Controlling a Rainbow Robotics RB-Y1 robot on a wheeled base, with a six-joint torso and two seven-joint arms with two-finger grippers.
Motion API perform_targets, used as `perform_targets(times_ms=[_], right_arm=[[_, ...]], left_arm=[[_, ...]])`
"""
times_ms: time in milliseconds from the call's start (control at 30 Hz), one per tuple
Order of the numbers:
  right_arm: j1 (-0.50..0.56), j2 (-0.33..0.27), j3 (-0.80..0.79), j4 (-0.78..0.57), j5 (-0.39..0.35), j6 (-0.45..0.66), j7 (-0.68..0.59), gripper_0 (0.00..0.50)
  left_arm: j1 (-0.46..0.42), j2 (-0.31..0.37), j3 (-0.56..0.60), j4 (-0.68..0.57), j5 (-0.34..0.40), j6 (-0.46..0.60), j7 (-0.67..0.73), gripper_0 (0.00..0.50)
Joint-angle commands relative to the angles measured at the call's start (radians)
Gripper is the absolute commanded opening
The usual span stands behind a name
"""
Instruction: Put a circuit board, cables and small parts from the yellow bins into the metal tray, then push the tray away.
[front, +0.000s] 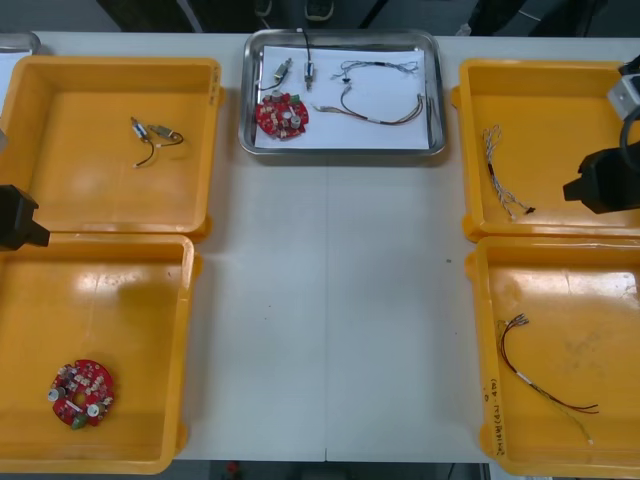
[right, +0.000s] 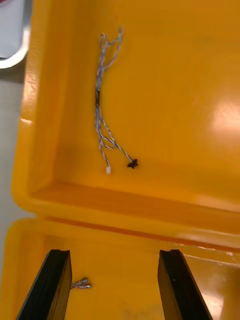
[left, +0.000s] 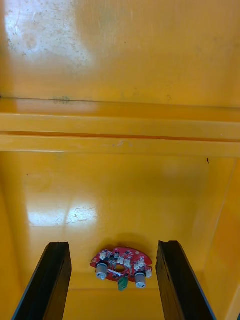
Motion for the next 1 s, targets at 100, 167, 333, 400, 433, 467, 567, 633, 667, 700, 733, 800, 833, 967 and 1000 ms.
perform_targets(times_ms=[100,167,333,400,433,467,567,633,667,700,733,800,833,967,1000], right_arm=[[0.103,-0.077,-0.101,-0.051,-0.045,0.003,-0.028,0.500],[0.129,-0.079,-0.115,-0.069,-0.047,0.003,-0.031,0.500],[0.198,-0.083,-0.136,-0.114,-0.049,0.003,-0.036,0.500],[0.215,-0.082,-0.141,-0.115,-0.049,0.003,-0.037,0.500],[0.219,-0.082,-0.142,-0.115,-0.049,0.003,-0.039,0.500],[0.222,-0.082,-0.144,-0.115,-0.049,0.003,-0.039,0.500],[0.248,-0.080,-0.147,-0.115,-0.050,0.003,-0.045,0.500],[0.281,-0.079,-0.150,-0.128,-0.056,0.003,-0.048,0.500],[0.287,-0.079,-0.150,-0.134,-0.058,0.003,-0.050,0.500],[0.305,-0.079,-0.150,-0.154,-0.061,0.003,-0.056,0.500],[0.311,-0.079,-0.150,-0.160,-0.062,0.003,-0.057,0.500],[0.325,-0.070,-0.150,-0.174,-0.067,0.003,-0.067,0.500],[0.328,-0.066,-0.152,-0.174,-0.068,0.003,-0.068,0.500],[0.334,-0.050,-0.155,-0.174,-0.068,0.003,-0.079,0.500],[0.336,-0.050,-0.155,-0.175,-0.068,0.003,-0.079,0.500]], left_arm=[[0.014,0.045,0.030,-0.016,0.007,0.007,-0.072,0.500],[0.014,0.045,0.030,-0.016,0.007,0.007,-0.072,0.500],[0.014,0.045,0.030,-0.016,0.007,0.007,-0.072,0.500],[0.014,0.045,0.030,-0.016,0.007,0.007,-0.072,0.500],[0.014,0.045,0.030,-0.016,0.007,0.007,-0.072,0.500],[0.014,0.045,0.030,-0.016,0.007,0.007,-0.072,0.500],[0.014,0.045,0.030,-0.016,0.007,0.007,-0.072,0.500],[0.014,0.045,0.030,-0.016,0.007,0.007,-0.072,0.500],[0.014,0.045,0.030,-0.016,0.007,0.007,-0.072,0.500],[0.014,0.045,0.030,-0.016,0.007,0.007,-0.072,0.500],[0.014,0.045,0.030,-0.016,0.007,0.007,-0.072,0.500],[0.014,0.045,0.030,-0.016,0.007,0.007,-0.072,0.500],[0.014,0.045,0.030,-0.016,0.007,0.007,-0.072,0.500],[0.014,0.045,0.030,-0.016,0.007,0.007,-0.072,0.500],[0.014,0.045,0.030,-0.016,0.007,0.007,-0.072,0.500]])
